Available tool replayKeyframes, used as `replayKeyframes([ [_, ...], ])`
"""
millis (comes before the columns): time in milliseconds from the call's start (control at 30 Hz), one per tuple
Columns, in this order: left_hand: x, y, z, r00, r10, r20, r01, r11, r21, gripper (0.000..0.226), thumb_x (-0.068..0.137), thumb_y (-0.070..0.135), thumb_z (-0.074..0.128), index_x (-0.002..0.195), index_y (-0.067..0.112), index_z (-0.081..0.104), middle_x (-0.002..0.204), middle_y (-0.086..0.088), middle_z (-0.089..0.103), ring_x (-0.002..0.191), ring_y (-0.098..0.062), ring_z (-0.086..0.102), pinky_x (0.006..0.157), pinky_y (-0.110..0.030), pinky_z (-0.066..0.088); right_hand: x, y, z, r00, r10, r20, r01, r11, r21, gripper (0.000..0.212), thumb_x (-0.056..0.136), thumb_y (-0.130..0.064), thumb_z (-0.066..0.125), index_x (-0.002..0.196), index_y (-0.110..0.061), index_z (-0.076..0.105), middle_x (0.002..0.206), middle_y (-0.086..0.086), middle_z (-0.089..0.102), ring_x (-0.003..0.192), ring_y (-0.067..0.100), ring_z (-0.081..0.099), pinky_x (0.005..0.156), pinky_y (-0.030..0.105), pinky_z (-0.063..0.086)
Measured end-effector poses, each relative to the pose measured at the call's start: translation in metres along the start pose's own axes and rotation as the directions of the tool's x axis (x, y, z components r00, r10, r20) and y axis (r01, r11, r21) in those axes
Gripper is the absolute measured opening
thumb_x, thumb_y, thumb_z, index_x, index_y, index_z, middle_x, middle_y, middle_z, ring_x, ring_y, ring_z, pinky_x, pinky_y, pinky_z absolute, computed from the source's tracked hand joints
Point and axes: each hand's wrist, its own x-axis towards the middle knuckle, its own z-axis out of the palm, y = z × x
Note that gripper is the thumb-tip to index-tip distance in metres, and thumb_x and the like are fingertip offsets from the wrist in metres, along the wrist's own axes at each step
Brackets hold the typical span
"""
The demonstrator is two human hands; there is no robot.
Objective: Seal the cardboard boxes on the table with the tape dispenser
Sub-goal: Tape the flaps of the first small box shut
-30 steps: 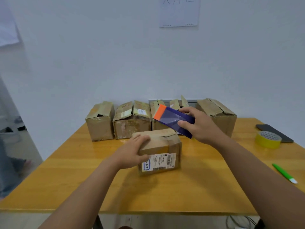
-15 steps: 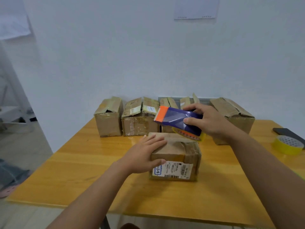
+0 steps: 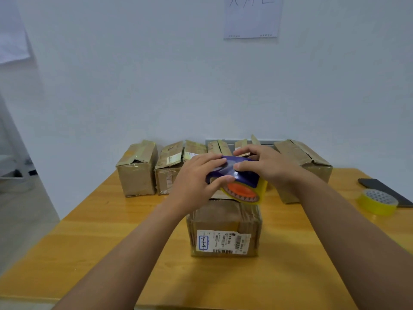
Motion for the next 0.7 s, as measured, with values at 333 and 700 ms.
replayKeyframes([
  [333, 0.005, 0.009, -0.005, 0.994, -0.038, 0.099, 0.046, 0.996, -0.075, 0.059, 0.09, 0.063, 0.048, 0.132, 0.022, 0.058, 0.123, 0.01, 0.063, 0.107, -0.002, 0.054, 0.09, -0.028, 0.051, 0.009, 0.008, 0.001, 0.997, 0.067, 0.041, -0.071, 0.993, 0.096, 0.031, 0.091, -0.031, 0.065, 0.121, -0.024, 0.061, 0.119, 0.001, 0.059, 0.105, 0.02, 0.061, 0.073, 0.026, 0.055],
  [700, 0.017, 0.011, 0.013, 0.935, 0.237, -0.264, -0.096, 0.886, 0.454, 0.026, 0.088, 0.031, 0.069, 0.105, 0.01, 0.071, 0.109, -0.006, 0.07, 0.092, -0.022, 0.066, 0.074, -0.034, 0.053, 0.017, 0.011, 0.006, 0.995, 0.104, -0.01, -0.101, 0.983, 0.153, 0.015, 0.096, -0.03, 0.06, 0.108, -0.022, 0.065, 0.113, 0.003, 0.062, 0.102, 0.022, 0.062, 0.08, 0.033, 0.056],
])
